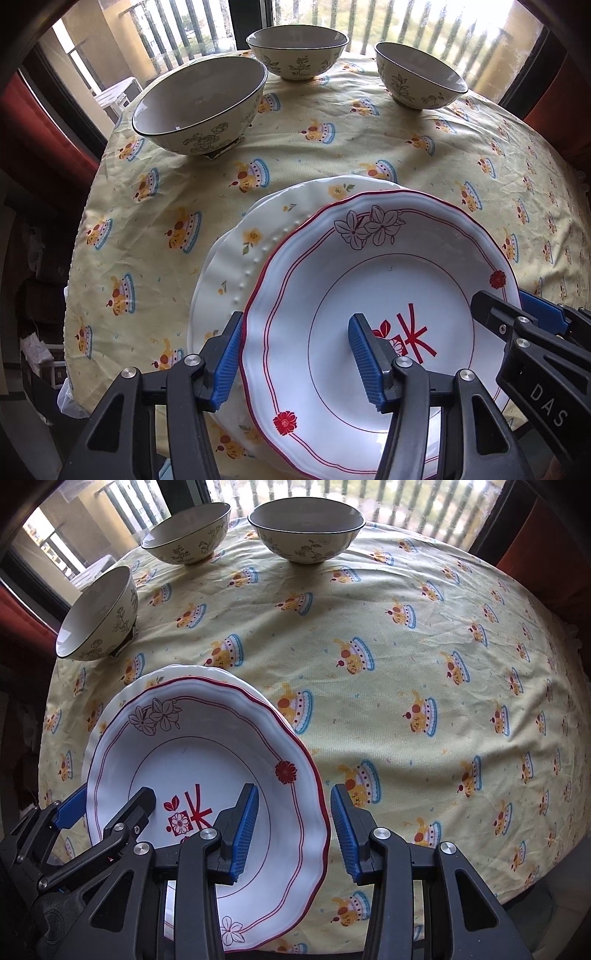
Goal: Organize plates and bowls
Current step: 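Lower the red-rimmed plate onto the stacked plates and open both tools, then move both tools to a large white bowl and grip its rim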
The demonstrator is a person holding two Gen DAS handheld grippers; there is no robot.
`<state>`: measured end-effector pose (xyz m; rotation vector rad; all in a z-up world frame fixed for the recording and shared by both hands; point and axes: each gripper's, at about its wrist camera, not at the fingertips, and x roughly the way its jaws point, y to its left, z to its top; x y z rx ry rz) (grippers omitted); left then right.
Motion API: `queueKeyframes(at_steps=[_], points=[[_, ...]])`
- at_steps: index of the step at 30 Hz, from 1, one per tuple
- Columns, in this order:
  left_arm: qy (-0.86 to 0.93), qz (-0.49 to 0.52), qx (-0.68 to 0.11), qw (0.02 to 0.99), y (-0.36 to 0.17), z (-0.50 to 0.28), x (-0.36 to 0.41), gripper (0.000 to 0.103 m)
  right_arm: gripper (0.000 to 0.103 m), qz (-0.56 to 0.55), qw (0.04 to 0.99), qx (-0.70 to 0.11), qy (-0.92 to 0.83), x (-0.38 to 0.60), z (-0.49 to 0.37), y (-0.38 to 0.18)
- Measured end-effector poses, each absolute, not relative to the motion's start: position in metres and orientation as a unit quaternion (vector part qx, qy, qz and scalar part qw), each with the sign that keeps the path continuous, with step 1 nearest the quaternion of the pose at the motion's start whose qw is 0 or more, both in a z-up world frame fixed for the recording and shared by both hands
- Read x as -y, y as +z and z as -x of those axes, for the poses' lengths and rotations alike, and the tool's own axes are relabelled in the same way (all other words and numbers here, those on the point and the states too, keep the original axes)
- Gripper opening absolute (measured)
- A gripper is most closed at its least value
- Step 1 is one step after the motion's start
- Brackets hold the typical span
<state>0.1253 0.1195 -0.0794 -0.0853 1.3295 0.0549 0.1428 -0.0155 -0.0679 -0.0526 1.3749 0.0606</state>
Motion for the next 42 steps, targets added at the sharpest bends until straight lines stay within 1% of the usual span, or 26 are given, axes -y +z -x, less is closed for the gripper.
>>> queueKeyframes(at_steps=[1,2,3,4,13,19,21,23,28,31,32,36,38,40,41,42], points=[[0.026,0.039,-0.617,0.786,-0.079,-0.125,-0.119,0.057,0.038,0.023,0.776,-0.629,0.031,0.016,-0.141,-0.064],[0.027,0.038,-0.616,0.786,-0.080,-0.125,-0.119,0.057,0.035,0.028,0.778,-0.627,0.036,0.016,-0.140,-0.062],[0.027,0.037,-0.616,0.786,-0.080,-0.125,-0.119,0.057,0.029,0.039,0.780,-0.624,0.034,0.015,-0.140,-0.062],[0.028,0.036,-0.617,0.786,-0.080,-0.125,-0.118,0.057,0.028,0.042,0.781,-0.622,0.034,0.016,-0.139,-0.062],[0.050,0.043,-0.616,0.785,-0.075,-0.125,-0.131,0.057,0.027,0.039,0.779,-0.624,0.042,0.008,-0.141,-0.063],[0.059,0.030,-0.611,0.789,-0.077,-0.126,-0.135,0.057,0.027,0.035,0.772,-0.633,0.042,-0.003,-0.145,-0.074],[0.059,0.016,-0.607,0.792,-0.078,-0.127,-0.130,0.058,0.027,0.049,0.776,-0.628,0.037,-0.007,-0.146,-0.074],[0.057,0.015,-0.605,0.794,-0.079,-0.127,-0.128,0.061,0.027,0.060,0.778,-0.625,0.032,-0.009,-0.147,-0.074],[0.052,0.014,-0.603,0.796,-0.079,-0.128,-0.128,0.064,0.027,0.063,0.778,-0.624,0.025,-0.010,-0.148,-0.075],[0.051,0.016,-0.607,0.793,-0.079,-0.130,-0.128,0.070,0.027,0.055,0.777,-0.627,0.025,-0.008,-0.149,-0.074],[0.052,0.017,-0.610,0.791,-0.080,-0.131,-0.127,0.074,0.027,0.050,0.777,-0.627,0.026,-0.007,-0.149,-0.074],[0.059,0.034,-0.618,0.784,-0.081,-0.135,-0.130,0.079,0.027,0.036,0.779,-0.625,0.041,-0.005,-0.151,-0.070],[0.066,0.048,-0.620,0.780,-0.080,-0.136,-0.132,0.081,0.031,0.035,0.778,-0.625,0.050,-0.002,-0.152,-0.067],[0.079,0.052,-0.618,0.781,-0.078,-0.136,-0.133,0.082,0.043,0.037,0.780,-0.621,0.058,0.002,-0.154,-0.063],[0.085,0.052,-0.616,0.781,-0.076,-0.136,-0.133,0.084,0.046,0.036,0.783,-0.618,0.063,0.004,-0.156,-0.061],[0.092,0.054,-0.616,0.781,-0.074,-0.136,-0.134,0.084,0.052,0.032,0.785,-0.615,0.068,0.006,-0.157,-0.059]])
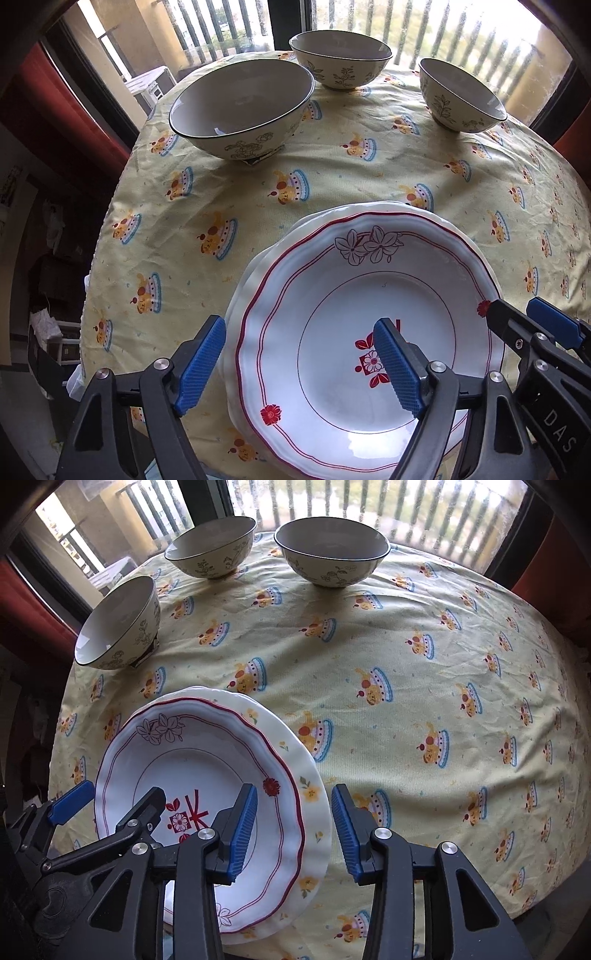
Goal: Organize plates and bowls
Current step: 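Move both tools to a large white bowl and grip its rim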
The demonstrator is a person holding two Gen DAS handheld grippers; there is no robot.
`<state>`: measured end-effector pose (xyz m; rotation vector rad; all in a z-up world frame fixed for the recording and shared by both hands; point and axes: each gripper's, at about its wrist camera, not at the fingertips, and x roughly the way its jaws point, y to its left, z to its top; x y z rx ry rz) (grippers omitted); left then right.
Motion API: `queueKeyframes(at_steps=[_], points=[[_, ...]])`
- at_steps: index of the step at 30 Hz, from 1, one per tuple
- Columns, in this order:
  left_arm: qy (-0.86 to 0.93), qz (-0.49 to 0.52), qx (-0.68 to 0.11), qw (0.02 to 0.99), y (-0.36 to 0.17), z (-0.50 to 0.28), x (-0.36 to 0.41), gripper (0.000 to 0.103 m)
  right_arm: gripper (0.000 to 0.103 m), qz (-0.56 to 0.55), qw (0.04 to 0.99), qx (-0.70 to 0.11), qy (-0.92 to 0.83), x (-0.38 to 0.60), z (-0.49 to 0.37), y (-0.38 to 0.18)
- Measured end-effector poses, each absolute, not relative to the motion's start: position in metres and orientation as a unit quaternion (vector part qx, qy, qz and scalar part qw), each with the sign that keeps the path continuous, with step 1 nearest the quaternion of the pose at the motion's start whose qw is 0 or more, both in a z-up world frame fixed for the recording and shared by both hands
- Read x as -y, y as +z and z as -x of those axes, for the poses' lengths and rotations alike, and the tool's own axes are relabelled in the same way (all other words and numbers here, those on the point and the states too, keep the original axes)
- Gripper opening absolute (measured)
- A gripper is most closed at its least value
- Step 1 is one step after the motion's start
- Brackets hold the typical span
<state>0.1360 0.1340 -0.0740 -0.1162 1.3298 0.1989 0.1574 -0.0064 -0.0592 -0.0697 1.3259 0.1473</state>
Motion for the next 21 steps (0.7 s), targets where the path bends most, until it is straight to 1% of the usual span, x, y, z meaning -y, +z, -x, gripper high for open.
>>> queueKeyframes(at_steps=[1,4,7,13,21], points=[[0.099,0.058,-0.614,0.781,-0.071,-0.136,-0.135,0.084,0.057,0.030,0.787,-0.612,0.075,0.009,-0.160,-0.057],[0.114,0.059,-0.606,0.785,-0.062,-0.137,-0.136,0.088,0.064,0.023,0.790,-0.605,0.100,0.014,-0.166,-0.052],[0.135,0.060,-0.599,0.787,-0.052,-0.138,-0.135,0.089,0.069,0.017,0.793,-0.598,0.117,0.018,-0.171,-0.046],[0.152,0.074,-0.579,0.797,-0.034,-0.149,-0.143,0.089,0.072,0.019,0.803,-0.577,0.146,0.015,-0.185,-0.029],[0.124,0.074,-0.576,0.805,-0.038,-0.177,-0.172,0.090,0.072,0.008,0.809,-0.571,0.137,-0.008,-0.206,-0.026]])
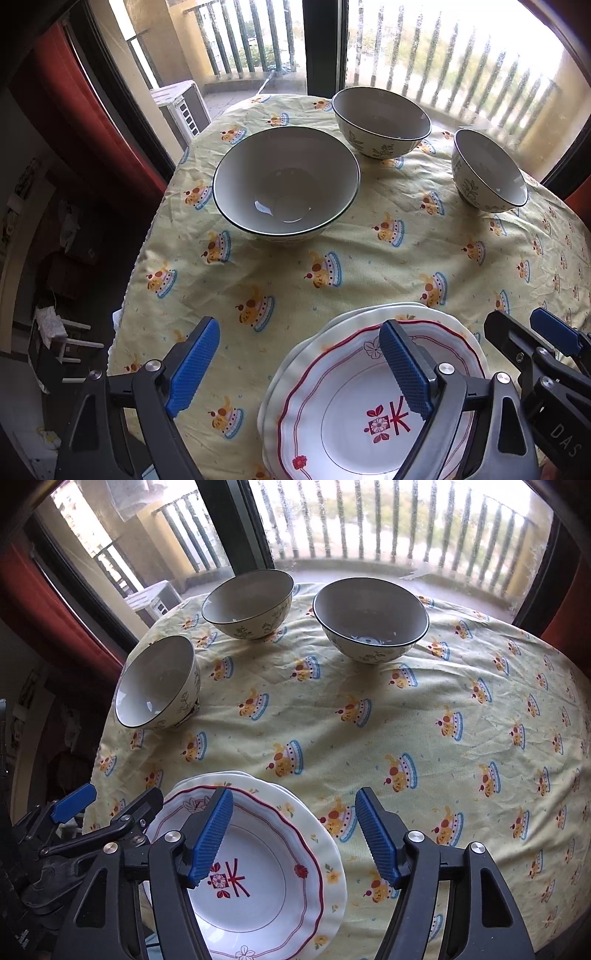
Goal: Organize plates and bowls
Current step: 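Move both tools to a large white bowl and grip its rim, then lift the white bowl with both tools and carry it beside the plate stack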
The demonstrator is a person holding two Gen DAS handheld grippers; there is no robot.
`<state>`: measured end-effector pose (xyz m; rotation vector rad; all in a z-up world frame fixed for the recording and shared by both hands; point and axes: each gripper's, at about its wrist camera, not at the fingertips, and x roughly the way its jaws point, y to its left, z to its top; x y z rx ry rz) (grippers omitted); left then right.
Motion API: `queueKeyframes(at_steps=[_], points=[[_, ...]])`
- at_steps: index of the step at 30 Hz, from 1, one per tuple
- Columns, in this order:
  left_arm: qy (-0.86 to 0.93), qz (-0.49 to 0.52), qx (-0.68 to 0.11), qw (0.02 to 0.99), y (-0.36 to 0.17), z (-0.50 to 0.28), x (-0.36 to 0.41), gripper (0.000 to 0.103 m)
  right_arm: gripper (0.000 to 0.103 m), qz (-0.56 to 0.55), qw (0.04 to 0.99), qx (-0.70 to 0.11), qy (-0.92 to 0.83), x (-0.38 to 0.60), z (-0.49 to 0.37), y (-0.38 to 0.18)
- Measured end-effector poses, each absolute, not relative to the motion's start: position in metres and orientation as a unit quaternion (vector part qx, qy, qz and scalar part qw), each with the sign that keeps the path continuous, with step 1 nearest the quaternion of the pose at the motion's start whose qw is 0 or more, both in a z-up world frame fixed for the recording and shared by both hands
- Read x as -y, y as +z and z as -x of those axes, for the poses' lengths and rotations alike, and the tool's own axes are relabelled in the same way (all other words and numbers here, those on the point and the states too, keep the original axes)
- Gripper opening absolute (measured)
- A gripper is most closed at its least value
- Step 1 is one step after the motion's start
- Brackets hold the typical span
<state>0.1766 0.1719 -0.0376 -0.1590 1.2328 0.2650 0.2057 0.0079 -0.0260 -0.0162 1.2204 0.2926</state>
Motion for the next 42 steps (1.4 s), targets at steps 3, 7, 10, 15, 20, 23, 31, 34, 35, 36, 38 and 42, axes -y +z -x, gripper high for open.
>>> queueKeyframes(at_steps=[3,7,10,15,20,23,31,34,35,36,38,42], points=[[0.109,0.077,-0.577,0.805,-0.041,-0.190,-0.191,0.090,0.072,-0.010,0.810,-0.573,0.122,-0.021,-0.217,-0.030],[0.098,0.071,-0.577,0.808,-0.048,-0.208,-0.217,0.088,0.072,-0.024,0.815,-0.570,0.103,-0.046,-0.230,-0.031],[0.086,0.064,-0.579,0.808,-0.054,-0.220,-0.233,0.082,0.072,-0.028,0.819,-0.567,0.089,-0.067,-0.238,-0.033],[0.070,0.053,-0.572,0.816,-0.054,-0.241,-0.256,0.080,0.072,-0.028,0.828,-0.556,0.066,-0.094,-0.254,-0.033],[0.054,0.049,-0.571,0.818,-0.059,-0.261,-0.269,0.080,0.072,-0.031,0.834,-0.549,0.050,-0.112,-0.272,-0.034],[0.042,0.041,-0.572,0.818,-0.064,-0.271,-0.271,0.075,0.071,-0.028,0.835,-0.547,0.045,-0.123,-0.281,-0.037],[0.033,0.011,-0.566,0.824,-0.078,-0.284,-0.271,0.054,0.058,-0.014,0.832,-0.554,0.029,-0.143,-0.298,-0.058],[0.025,0.018,-0.569,0.821,-0.082,-0.287,-0.274,0.043,0.048,-0.020,0.827,-0.561,0.025,-0.144,-0.302,-0.065],[0.025,0.018,-0.567,0.823,-0.083,-0.287,-0.274,0.042,0.045,-0.020,0.826,-0.563,0.024,-0.145,-0.302,-0.066],[0.026,0.015,-0.566,0.824,-0.083,-0.286,-0.274,0.041,0.038,-0.019,0.825,-0.564,0.025,-0.146,-0.303,-0.067],[0.018,0.013,-0.565,0.825,-0.082,-0.286,-0.273,0.032,0.025,-0.009,0.826,-0.563,0.034,-0.151,-0.304,-0.067],[0.015,0.004,-0.566,0.824,-0.082,-0.286,-0.270,0.029,0.012,0.004,0.828,-0.559,0.037,-0.160,-0.303,-0.066]])
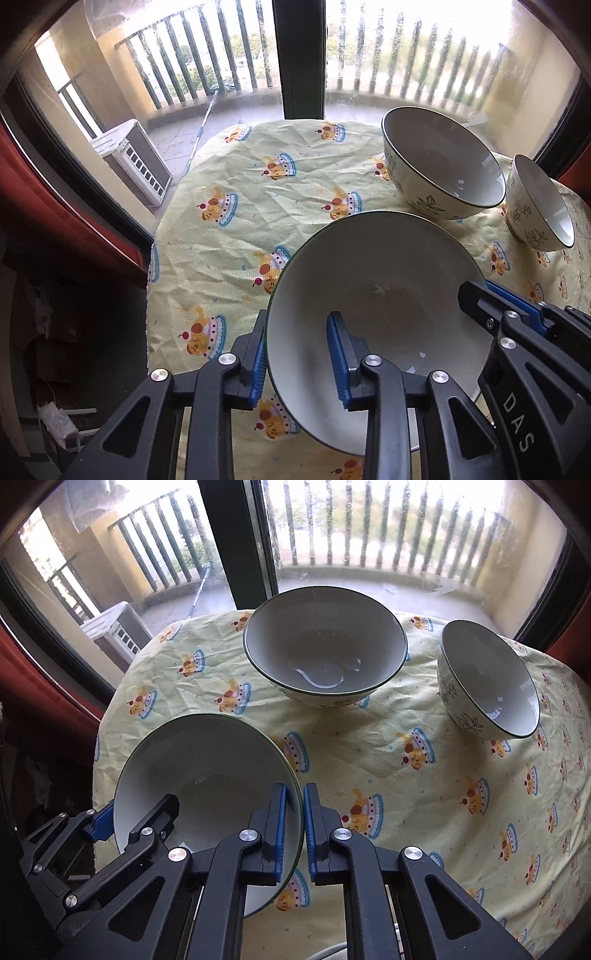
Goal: Organize plates and bowls
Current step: 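Lift the white bowl with both tools and carry it beside the plate stack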
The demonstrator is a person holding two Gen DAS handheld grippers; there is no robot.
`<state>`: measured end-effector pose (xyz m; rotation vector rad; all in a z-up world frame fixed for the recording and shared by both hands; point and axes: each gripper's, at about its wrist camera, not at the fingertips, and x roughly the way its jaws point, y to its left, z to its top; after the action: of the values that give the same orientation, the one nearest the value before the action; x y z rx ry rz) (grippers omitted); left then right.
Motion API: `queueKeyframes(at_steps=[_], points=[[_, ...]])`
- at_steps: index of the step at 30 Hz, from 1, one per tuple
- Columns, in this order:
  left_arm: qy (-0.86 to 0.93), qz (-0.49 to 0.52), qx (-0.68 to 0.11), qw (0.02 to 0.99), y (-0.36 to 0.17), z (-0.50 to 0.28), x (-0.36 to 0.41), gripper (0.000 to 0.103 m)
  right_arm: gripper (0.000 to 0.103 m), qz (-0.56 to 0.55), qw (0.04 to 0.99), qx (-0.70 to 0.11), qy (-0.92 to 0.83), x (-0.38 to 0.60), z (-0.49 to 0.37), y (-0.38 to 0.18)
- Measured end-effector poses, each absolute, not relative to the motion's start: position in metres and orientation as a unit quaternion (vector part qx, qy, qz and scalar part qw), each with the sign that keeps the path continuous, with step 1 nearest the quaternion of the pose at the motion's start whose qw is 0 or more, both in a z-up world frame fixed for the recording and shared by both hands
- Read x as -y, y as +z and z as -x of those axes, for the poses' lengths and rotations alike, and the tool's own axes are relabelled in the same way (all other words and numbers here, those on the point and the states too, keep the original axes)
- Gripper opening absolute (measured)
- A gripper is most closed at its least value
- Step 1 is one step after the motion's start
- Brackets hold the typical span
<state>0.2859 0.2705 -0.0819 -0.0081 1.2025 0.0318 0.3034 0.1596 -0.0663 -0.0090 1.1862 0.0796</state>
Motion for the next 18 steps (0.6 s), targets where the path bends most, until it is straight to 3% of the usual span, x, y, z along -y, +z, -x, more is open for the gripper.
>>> queueKeyframes(at_steps=[18], points=[[-0.007,-0.018,-0.562,0.827,-0.063,-0.268,-0.231,0.028,0.012,-0.009,0.830,-0.557,0.006,-0.128,-0.281,-0.048]])
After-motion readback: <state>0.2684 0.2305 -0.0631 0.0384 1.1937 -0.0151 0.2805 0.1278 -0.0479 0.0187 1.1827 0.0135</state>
